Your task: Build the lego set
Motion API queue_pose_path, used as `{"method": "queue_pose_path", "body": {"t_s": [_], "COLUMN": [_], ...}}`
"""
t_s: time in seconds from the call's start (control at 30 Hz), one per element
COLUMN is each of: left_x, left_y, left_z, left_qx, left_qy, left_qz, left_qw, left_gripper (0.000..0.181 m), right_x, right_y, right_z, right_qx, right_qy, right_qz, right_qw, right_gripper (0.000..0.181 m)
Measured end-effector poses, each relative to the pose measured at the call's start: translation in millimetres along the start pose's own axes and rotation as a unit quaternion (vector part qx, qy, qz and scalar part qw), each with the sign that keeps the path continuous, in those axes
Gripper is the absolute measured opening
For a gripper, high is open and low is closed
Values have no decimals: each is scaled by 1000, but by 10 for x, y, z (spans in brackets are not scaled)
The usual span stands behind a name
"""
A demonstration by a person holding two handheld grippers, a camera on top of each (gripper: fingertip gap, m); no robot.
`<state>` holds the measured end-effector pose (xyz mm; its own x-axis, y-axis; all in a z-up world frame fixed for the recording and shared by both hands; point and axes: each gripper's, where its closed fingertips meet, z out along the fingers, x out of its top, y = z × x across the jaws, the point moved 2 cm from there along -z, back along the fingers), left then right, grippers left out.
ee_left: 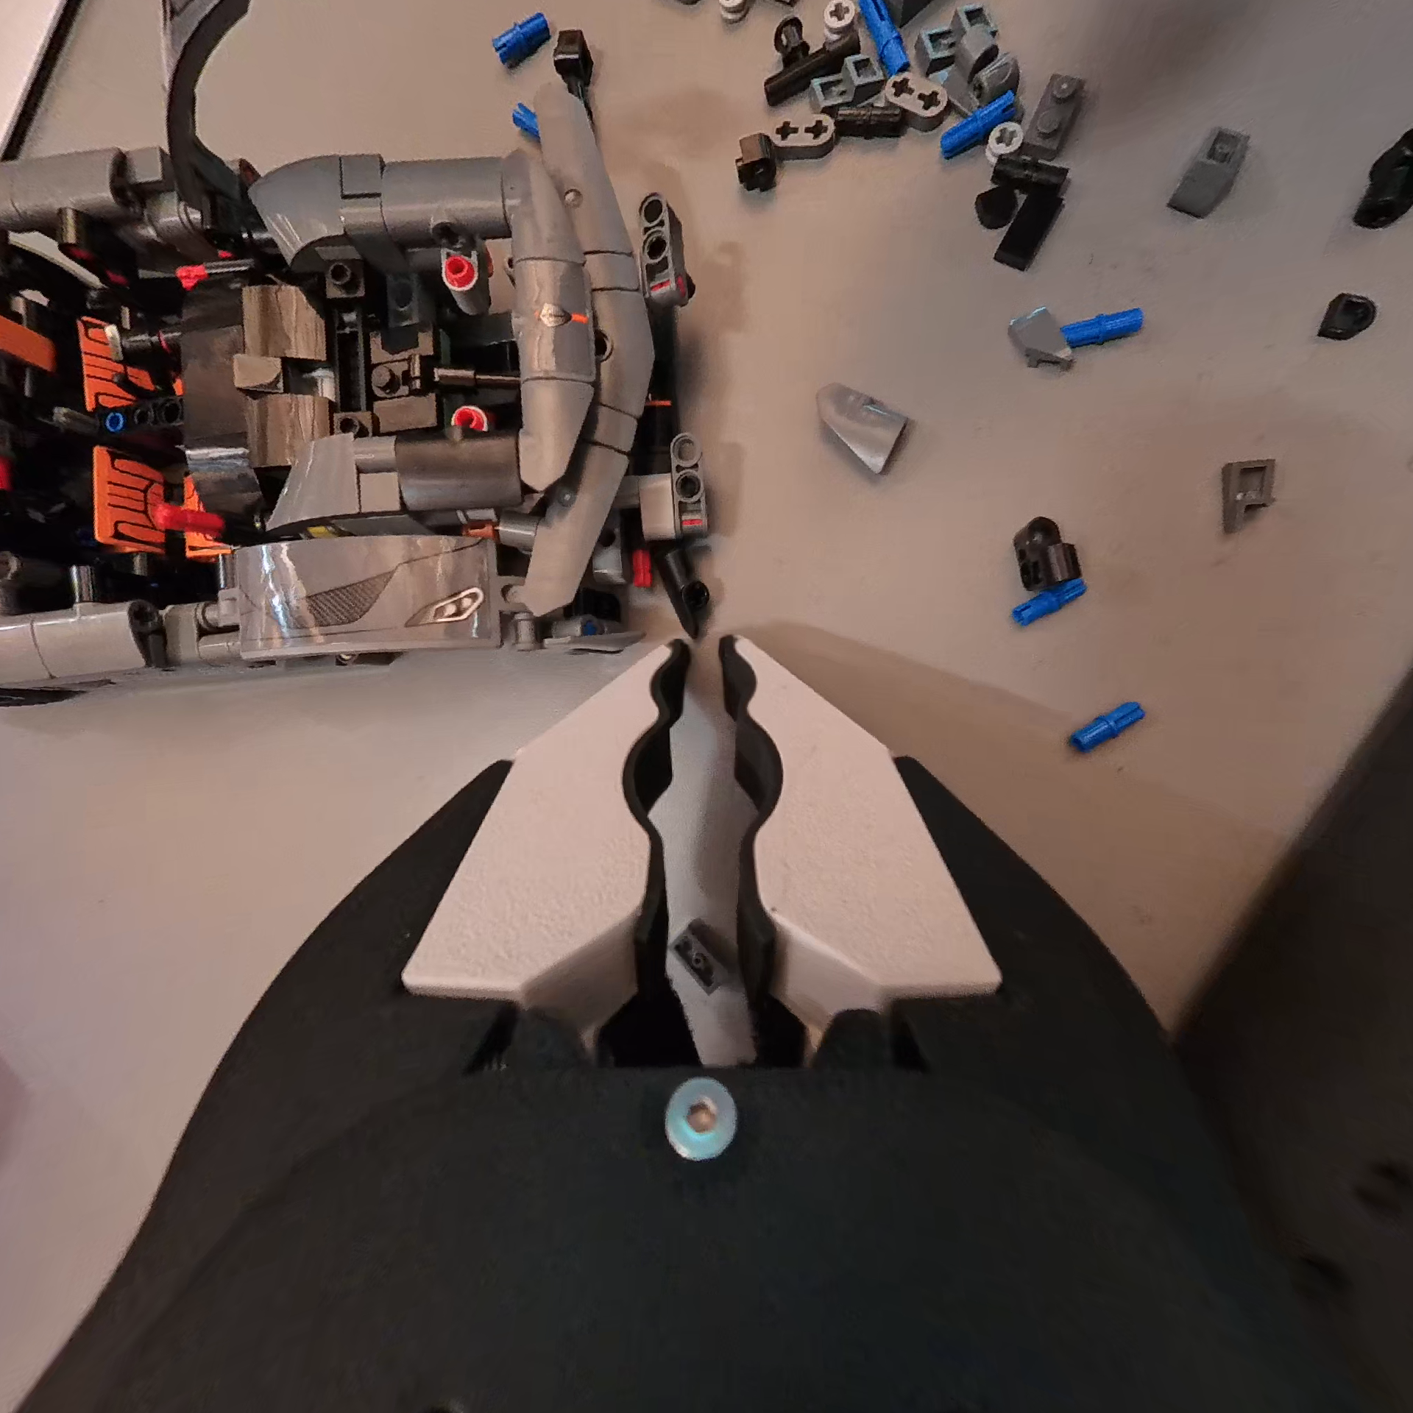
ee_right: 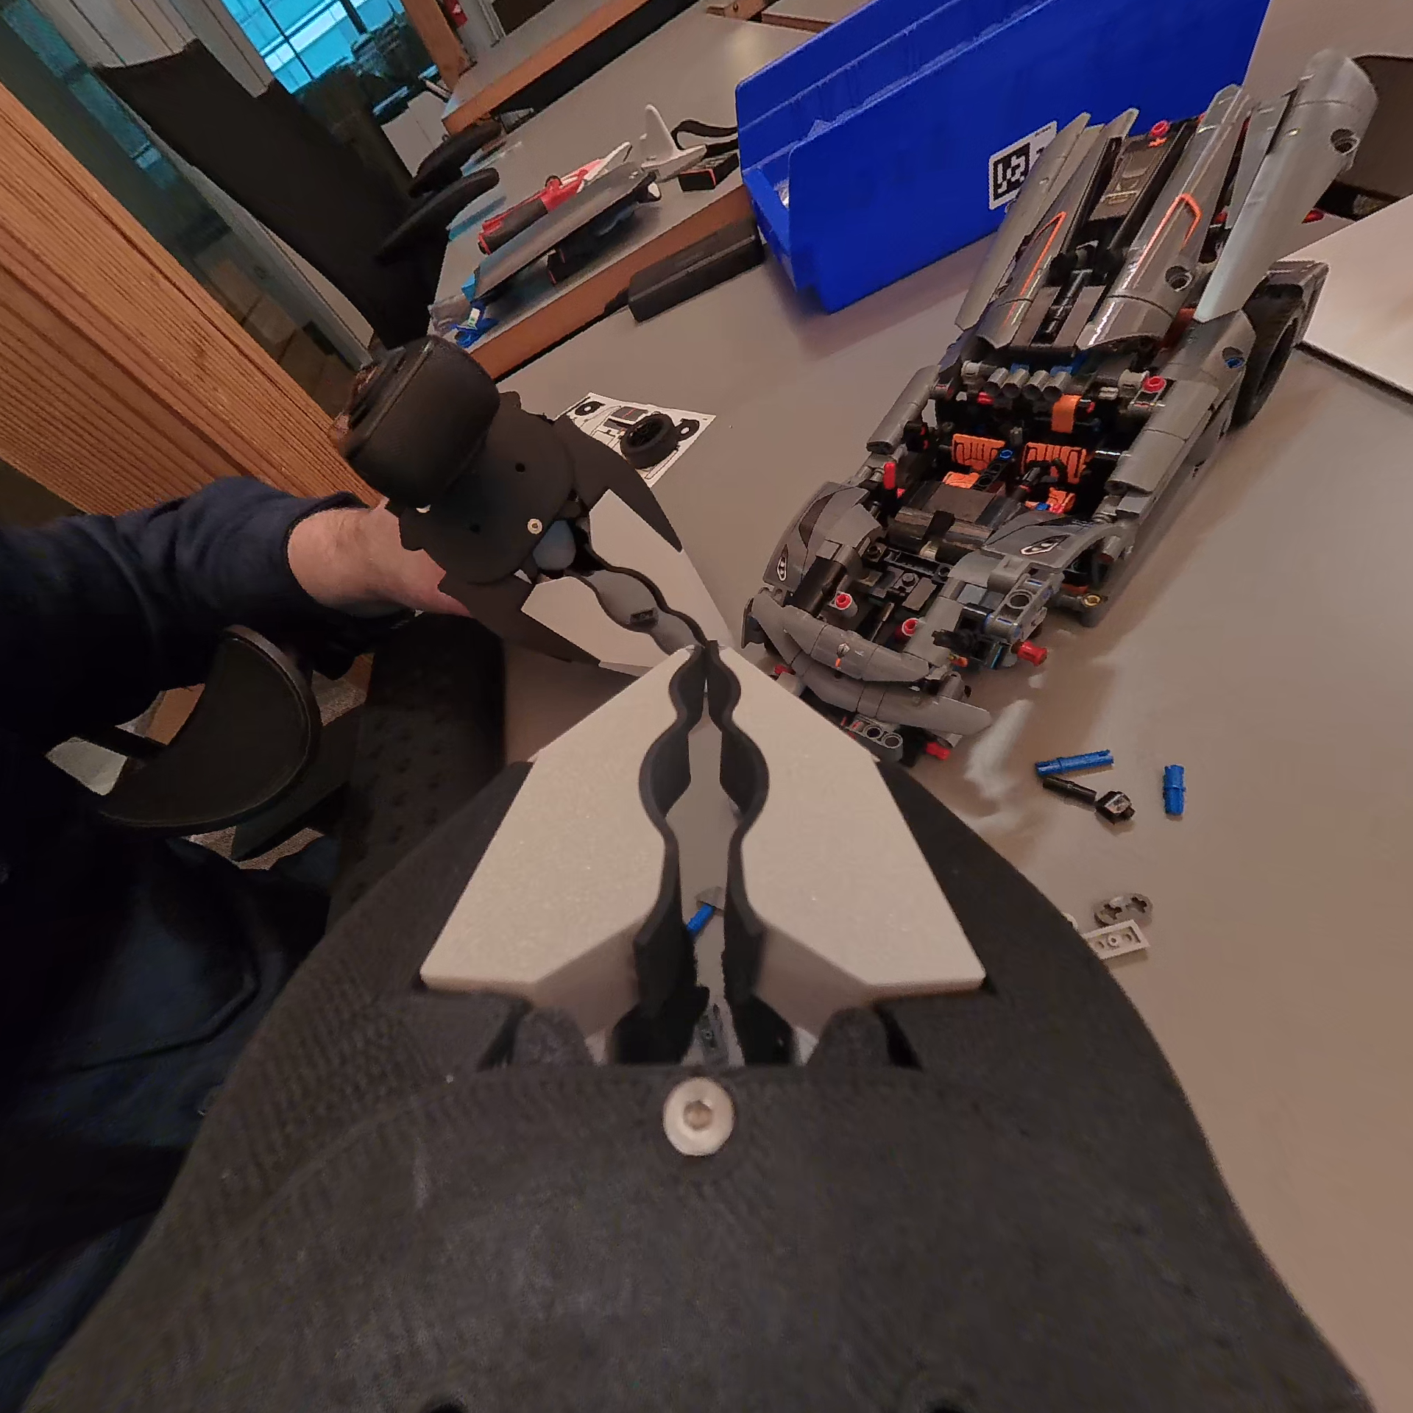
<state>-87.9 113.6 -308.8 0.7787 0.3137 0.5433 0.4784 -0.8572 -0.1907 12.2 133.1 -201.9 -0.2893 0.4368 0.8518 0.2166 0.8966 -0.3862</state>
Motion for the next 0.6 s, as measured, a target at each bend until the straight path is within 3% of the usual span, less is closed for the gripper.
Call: {"method": "queue_pose_path", "body": {"t_s": [0.1,0.33,0.6], "left_x": [11,47,-2], "left_y": [-16,-27,-106], "left_z": [3,50,31], "left_qx": [2,22,101], "left_qy": [3,6,-34], "left_qz": [-4,9,73], "left_qw": [1000,1000,992], "left_gripper": [12,0,0], "right_x": [3,4,4], "right_y": [-7,-14,-13], "right_z": [-2,-2,-3], "right_qx": [0,-1,-1], "right_qy": [0,-1,0], "right_qz": [-1,-4,-4], "right_qw": [1000,1000,1000], "right_gripper": [0,0,0]}}
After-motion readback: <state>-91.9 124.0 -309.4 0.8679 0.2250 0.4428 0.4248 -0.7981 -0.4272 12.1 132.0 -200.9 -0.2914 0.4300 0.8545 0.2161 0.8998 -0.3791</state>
